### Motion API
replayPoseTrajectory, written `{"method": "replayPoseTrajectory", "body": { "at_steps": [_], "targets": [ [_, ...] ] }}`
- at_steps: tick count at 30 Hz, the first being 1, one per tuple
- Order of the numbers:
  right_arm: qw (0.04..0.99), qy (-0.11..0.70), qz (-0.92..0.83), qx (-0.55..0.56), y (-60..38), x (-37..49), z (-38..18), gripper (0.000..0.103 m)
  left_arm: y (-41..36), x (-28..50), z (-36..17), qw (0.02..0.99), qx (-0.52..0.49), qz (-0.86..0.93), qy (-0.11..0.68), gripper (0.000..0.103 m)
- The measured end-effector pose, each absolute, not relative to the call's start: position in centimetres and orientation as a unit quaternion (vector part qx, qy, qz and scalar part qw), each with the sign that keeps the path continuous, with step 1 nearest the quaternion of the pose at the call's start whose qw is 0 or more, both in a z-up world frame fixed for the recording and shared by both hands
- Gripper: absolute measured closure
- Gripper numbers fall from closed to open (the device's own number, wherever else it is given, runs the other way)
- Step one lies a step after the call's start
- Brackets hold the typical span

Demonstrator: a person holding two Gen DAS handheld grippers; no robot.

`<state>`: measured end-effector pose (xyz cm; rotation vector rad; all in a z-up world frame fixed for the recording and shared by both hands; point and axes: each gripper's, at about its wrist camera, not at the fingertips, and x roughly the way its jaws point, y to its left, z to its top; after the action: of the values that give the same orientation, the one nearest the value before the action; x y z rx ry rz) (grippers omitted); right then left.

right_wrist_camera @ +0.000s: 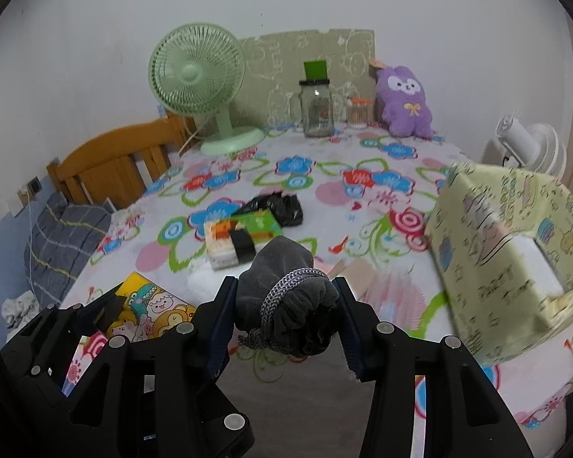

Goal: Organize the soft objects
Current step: 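Carry both held pouches over to the yellow printed fabric box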

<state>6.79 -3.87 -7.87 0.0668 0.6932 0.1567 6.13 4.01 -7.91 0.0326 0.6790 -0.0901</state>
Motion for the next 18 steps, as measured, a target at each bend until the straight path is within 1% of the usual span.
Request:
{"method": "replayPoseTrajectory", "body": {
  "at_steps": [9, 18],
  "targets": [
    [0.947, 0.313, 0.069, 0.029, -6.1, 6.3, -5.1, 0.050, 1.7, 5.6, -5.4, 0.951, 0.020, -0.048, 0.305, 0.022],
    [0.952, 0.299, 0.053, 0.023, -7.9, 6.1, -3.1, 0.050, -0.1, 5.8, -3.8, 0.953, 0.025, -0.057, 0.295, 0.022]
  ]
}}
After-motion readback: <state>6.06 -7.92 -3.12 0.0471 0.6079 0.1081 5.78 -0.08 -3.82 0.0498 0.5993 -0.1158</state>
